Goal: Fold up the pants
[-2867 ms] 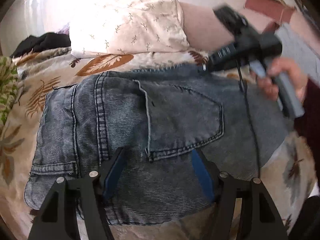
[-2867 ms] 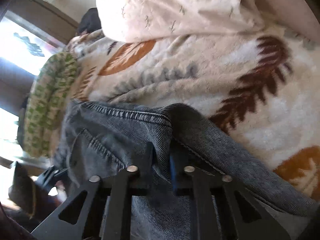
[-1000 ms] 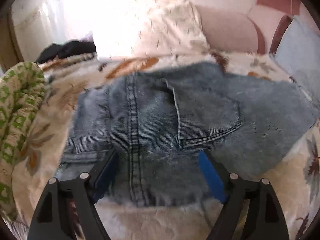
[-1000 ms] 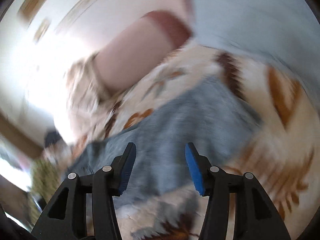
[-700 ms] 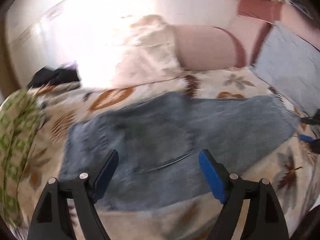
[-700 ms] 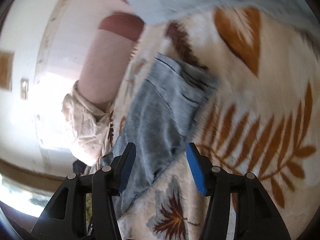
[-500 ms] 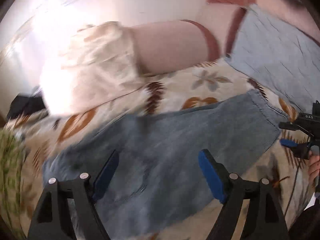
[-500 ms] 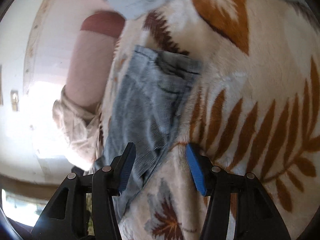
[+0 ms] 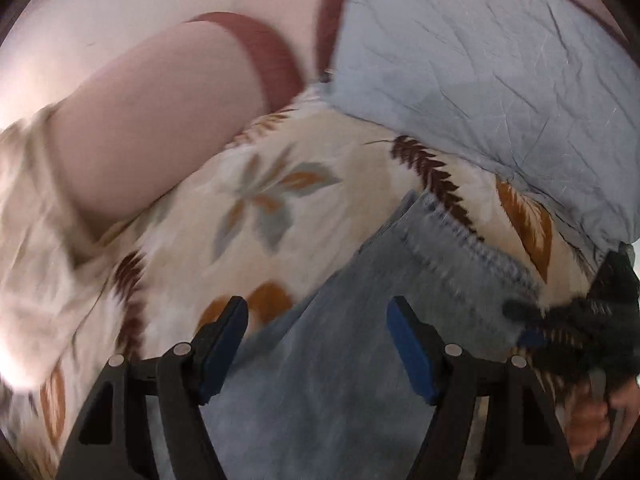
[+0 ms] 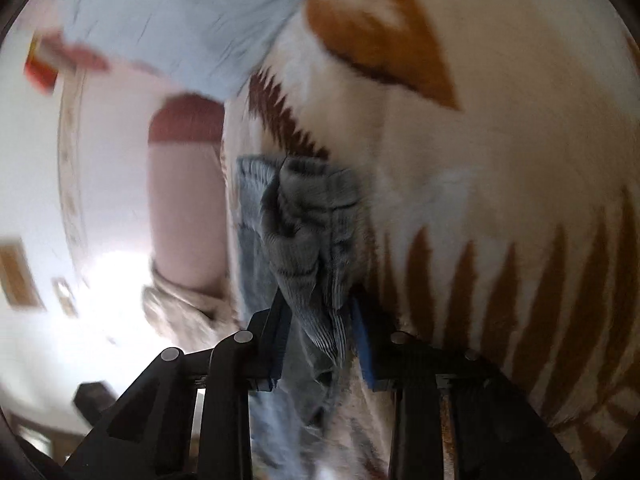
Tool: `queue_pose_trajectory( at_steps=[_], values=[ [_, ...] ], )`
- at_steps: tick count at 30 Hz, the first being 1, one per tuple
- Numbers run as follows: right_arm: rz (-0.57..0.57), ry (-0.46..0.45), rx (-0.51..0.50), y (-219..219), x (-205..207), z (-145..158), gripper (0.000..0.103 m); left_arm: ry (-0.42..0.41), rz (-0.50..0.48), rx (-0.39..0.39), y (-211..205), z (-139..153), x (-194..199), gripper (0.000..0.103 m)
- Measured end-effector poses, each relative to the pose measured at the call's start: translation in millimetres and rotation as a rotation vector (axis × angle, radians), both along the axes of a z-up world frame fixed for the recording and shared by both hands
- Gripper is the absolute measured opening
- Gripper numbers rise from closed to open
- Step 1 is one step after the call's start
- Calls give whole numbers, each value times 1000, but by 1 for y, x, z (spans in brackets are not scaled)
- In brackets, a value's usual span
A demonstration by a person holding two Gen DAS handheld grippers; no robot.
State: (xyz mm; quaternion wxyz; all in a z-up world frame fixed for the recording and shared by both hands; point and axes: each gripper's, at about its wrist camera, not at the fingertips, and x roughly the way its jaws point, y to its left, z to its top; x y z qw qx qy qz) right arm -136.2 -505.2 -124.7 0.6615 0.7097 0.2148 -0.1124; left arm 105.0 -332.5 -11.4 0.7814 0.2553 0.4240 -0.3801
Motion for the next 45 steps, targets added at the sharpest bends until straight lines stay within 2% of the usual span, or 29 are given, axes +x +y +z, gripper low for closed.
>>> queue_pose_trajectory(
  at_steps=[7, 9, 19, 22, 25, 30, 33, 37, 40, 45],
  values=[
    [0, -6, 28, -8, -2, -2, 28, 32, -199, 91, -85, -37, 5, 74],
    [5, -13, 39, -10, -1, -3, 28, 72, -245, 91, -99, -44, 7, 66],
    [18, -14, 35, -13, -1, -2, 28, 188, -347, 95, -141, -66, 14, 58],
    [21, -11, 29, -14, -1, -1, 28, 248, -356, 75, -143, -69, 18, 49],
    [21, -14, 36, -15, -1, 0, 28, 269, -369, 54, -143, -68, 16, 39],
    [10, -25, 39, -17, -1, -1, 27, 228, -388, 35, -139, -66, 8, 28],
    [15, -19, -10, -18, 3, 2, 25, 218, -372, 18, -129, -61, 1, 22],
    [43, -11, -78, -18, 8, 10, 15, 214, -352, -27, -120, -53, 3, 18],
    [55, -17, -112, -17, 10, 18, 13, 215, -339, -68, -107, -45, 1, 17],
    [94, -56, -228, -6, 15, 48, 13, 206, -323, -153, -76, -12, 12, 17]
  ],
)
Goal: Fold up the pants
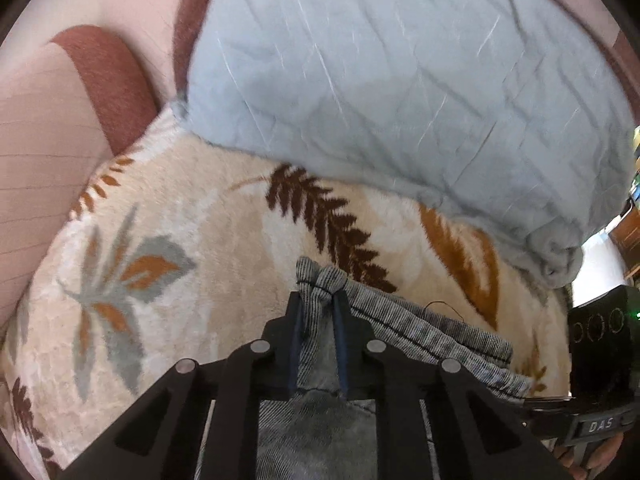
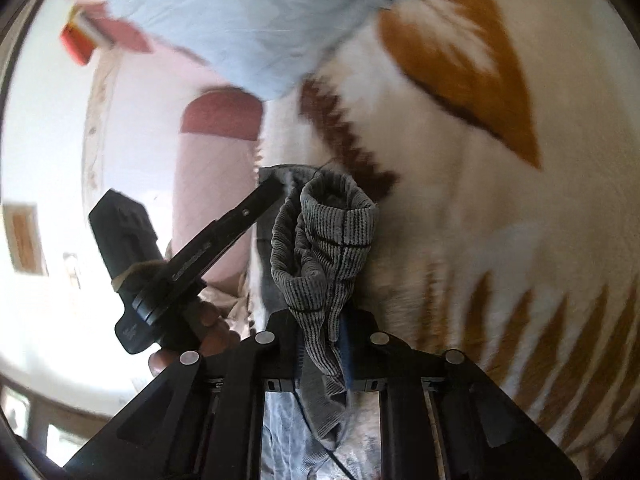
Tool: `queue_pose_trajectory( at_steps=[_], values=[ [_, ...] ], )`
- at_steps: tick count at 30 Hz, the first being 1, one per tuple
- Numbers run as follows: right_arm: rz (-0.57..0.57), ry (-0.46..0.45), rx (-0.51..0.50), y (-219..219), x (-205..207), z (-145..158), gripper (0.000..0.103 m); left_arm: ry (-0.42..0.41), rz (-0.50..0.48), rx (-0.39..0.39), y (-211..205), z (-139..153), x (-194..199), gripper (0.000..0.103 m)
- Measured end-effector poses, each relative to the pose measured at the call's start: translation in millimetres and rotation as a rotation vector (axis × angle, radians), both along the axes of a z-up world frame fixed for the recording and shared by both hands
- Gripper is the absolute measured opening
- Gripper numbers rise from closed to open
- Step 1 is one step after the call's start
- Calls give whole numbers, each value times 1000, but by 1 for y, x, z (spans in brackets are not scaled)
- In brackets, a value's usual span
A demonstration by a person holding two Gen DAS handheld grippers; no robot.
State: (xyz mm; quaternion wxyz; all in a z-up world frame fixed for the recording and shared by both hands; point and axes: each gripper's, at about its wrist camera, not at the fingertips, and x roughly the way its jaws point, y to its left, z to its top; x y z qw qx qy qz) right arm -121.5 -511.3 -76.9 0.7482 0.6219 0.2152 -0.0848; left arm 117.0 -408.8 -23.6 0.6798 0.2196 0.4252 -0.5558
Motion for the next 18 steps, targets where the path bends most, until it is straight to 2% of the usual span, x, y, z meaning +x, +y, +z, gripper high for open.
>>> queue_pose_trajectory(
  at_steps=[10, 14, 18],
  values=[
    [163, -135, -203, 49, 16, 59, 13, -27, 93, -145, 75, 61, 27, 17],
    [269, -147, -229, 82, 35, 67, 13, -33, 151, -162, 122, 66, 33, 17],
    [357, -128, -239, 116, 53, 67, 13, -7, 207, -157, 161, 53, 42, 17]
  ],
)
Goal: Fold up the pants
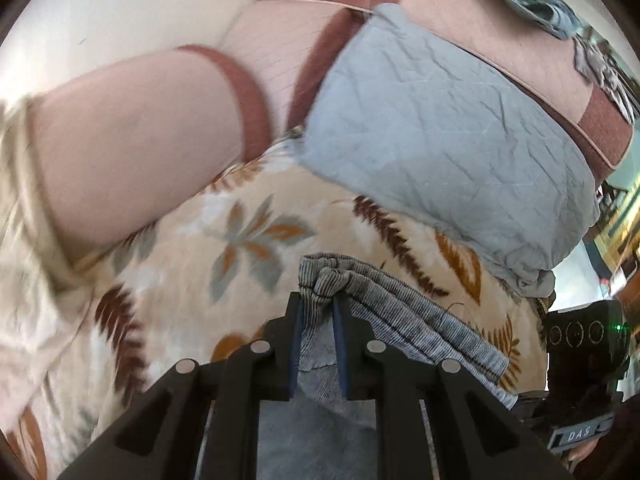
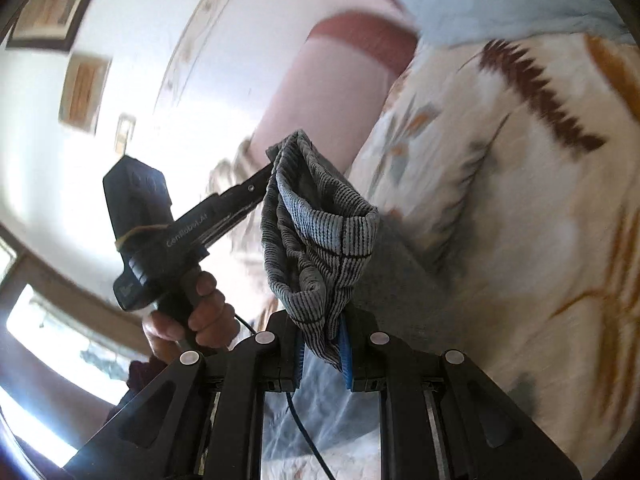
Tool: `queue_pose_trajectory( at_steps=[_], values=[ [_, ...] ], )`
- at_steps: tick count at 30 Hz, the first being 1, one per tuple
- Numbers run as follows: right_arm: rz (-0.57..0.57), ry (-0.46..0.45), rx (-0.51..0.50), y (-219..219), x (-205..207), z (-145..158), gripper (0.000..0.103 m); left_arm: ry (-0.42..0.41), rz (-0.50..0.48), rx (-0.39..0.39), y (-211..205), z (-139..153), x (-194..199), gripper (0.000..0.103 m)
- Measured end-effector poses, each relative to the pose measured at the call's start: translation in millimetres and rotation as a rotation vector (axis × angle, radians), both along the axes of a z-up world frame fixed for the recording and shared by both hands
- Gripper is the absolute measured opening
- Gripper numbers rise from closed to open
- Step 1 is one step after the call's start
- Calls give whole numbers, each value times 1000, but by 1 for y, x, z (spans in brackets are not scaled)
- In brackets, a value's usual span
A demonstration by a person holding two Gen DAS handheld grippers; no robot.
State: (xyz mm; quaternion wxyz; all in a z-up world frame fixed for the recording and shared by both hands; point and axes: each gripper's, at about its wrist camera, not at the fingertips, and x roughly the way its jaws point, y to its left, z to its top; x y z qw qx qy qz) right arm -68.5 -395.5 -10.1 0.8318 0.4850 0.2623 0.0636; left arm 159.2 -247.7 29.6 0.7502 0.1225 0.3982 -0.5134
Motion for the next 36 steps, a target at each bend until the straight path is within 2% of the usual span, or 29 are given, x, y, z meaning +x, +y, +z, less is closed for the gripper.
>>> queue_pose_trajectory(
  at_steps=[5, 8, 11, 12, 13, 15, 19, 21, 23, 24, 26, 28, 31, 32, 35, 36],
  values=[
    [97, 89, -24, 41, 22, -19, 13, 41, 63, 42, 37, -29, 7, 17],
    [166, 177, -35, 59, 36, -38, 17, 30, 154, 82, 61, -45, 14, 17],
    [220, 254, 0, 67, 40, -51, 37, 77, 248, 97, 94, -55, 29, 17],
    [237, 263, 25, 68, 41, -54, 48, 84, 280, 102, 106, -56, 32, 17],
    [248, 260, 49, 67, 41, -54, 53, 97, 302, 101, 117, -57, 35, 17],
    [274, 233, 60, 66, 41, -48, 56, 107, 334, 93, 133, -53, 34, 17],
    [283, 159, 129, 59, 44, -32, 57, 81, 338, 60, 144, -38, 17, 18],
    [236, 129, 150, 45, 50, -27, 57, 75, 331, 48, 137, -32, 4, 33],
    [184, 115, 162, 29, 44, -26, 58, 70, 314, 49, 124, -32, -11, 43],
    [163, 118, 165, 24, 45, -27, 58, 66, 300, 53, 114, -35, -21, 43],
    [116, 139, 162, 14, 48, -29, 58, 65, 272, 81, 98, -44, -38, 43],
    [80, 169, 172, 7, 45, -33, 58, 51, 268, 177, 83, -62, -53, 43],
    [68, 243, 209, -1, 51, -50, 57, 109, 259, 281, 77, -94, -69, 42],
    [62, 280, 202, -4, 51, -58, 57, 116, 265, 298, 79, -101, -74, 41],
    [77, 380, 190, 1, 54, -72, 52, 86, 269, 286, 85, -104, -94, 40],
    [78, 382, 185, 1, 51, -75, 50, 87, 283, 280, 87, -105, -99, 40]
  ],
)
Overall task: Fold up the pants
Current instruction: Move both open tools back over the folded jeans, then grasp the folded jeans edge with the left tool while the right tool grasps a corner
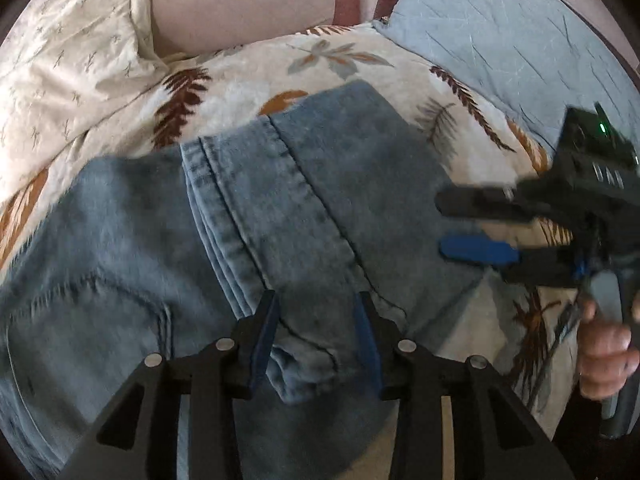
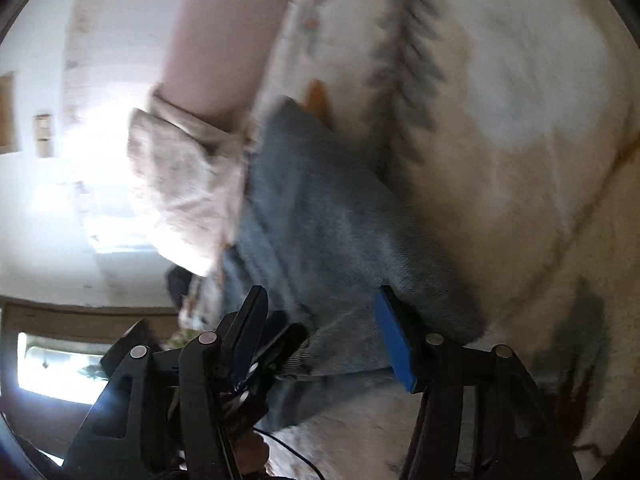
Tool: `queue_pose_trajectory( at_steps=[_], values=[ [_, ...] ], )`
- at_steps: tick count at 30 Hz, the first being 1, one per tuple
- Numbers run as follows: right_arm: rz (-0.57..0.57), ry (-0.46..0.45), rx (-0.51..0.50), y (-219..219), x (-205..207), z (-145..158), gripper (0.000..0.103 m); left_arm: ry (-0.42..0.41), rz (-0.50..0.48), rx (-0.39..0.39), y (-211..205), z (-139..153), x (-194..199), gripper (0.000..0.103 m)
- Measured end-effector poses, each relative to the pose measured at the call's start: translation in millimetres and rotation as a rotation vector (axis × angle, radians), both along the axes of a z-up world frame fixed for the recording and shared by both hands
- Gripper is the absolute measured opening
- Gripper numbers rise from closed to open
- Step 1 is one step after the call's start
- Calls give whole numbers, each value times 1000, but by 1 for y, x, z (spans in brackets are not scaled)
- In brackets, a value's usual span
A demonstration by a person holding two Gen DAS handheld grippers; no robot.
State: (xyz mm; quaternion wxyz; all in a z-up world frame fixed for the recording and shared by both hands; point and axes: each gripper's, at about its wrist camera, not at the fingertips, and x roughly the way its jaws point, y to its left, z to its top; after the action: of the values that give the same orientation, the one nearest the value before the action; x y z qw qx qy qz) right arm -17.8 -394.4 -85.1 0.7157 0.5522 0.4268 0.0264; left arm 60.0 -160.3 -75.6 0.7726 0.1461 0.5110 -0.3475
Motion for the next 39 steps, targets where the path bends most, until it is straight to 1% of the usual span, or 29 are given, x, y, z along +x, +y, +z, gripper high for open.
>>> queue_pose_trajectory(
  at_steps=[2, 4, 5, 7, 9, 10, 11, 13, 14, 15, 17, 18, 20, 21, 23, 25, 26, 27, 28, 30, 32, 34, 36, 38, 39],
  values=[
    [13, 5, -10, 3, 2, 1, 50, -10, 23, -15, 5, -1, -7, 40],
    [35, 9, -43, 8, 4, 1, 50, -39, 26, -13, 6, -2, -12, 40],
    [42, 11, -58, 11, 5, 3, 50, -39, 36, -14, 5, 1, -12, 40],
    [58, 14, -98, 17, 8, 7, 52, -23, 83, -31, 9, 6, -9, 40],
    [76, 8, -143, 22, 6, 15, 54, -28, 149, -51, 18, 13, -12, 40],
    [78, -6, -176, 27, 7, 22, 56, -43, 174, -66, 26, 19, -16, 40],
    [81, -30, -213, 36, 14, 29, 56, -74, 201, -85, 38, 27, -22, 43],
    [112, -95, -287, 50, 15, 45, 56, -162, 276, -91, 69, 44, -38, 43],
    [127, -124, -315, 57, 13, 52, 57, -198, 323, -90, 87, 51, -46, 47],
    [140, -145, -336, 64, 12, 56, 57, -226, 383, -97, 108, 57, -53, 54],
    [174, -175, -363, 80, 13, 60, 57, -273, 532, -104, 152, 66, -67, 62],
    [185, -184, -367, 87, 14, 60, 57, -299, 634, -114, 179, 69, -75, 64],
    [209, -205, -375, 103, 16, 63, 57, -346, 793, -142, 226, 71, -90, 66],
    [227, -219, -388, 112, 18, 64, 57, -373, 882, -143, 249, 70, -97, 67],
    [264, -250, -443, 132, 20, 69, 57, -397, 996, -155, 280, 66, -102, 71],
    [289, -282, -490, 149, 19, 72, 57, -357, 1083, -184, 302, 57, -96, 71],
    [298, -295, -495, 154, 17, 72, 57, -329, 1118, -217, 313, 52, -94, 71],
    [305, -307, -502, 158, 14, 73, 57, -291, 1154, -245, 322, 46, -91, 72],
    [313, -323, -521, 163, 12, 74, 57, -233, 1188, -260, 328, 38, -86, 72],
    [341, -349, -566, 172, 6, 75, 57, -149, 1196, -302, 330, 26, -77, 72],
    [391, -368, -641, 184, 5, 78, 57, -139, 1200, -297, 323, 21, -70, 72],
    [432, -385, -683, 196, 13, 86, 59, -145, 1181, -291, 314, 20, -66, 72],
    [501, -375, -685, 217, 33, 96, 59, -155, 1161, -291, 309, 20, -58, 72],
    [614, -366, -695, 250, 64, 110, 59, -126, 1141, -306, 309, 15, -52, 69],
    [677, -363, -705, 270, 80, 116, 59, -96, 1130, -323, 310, 9, -49, 62]
  ],
)
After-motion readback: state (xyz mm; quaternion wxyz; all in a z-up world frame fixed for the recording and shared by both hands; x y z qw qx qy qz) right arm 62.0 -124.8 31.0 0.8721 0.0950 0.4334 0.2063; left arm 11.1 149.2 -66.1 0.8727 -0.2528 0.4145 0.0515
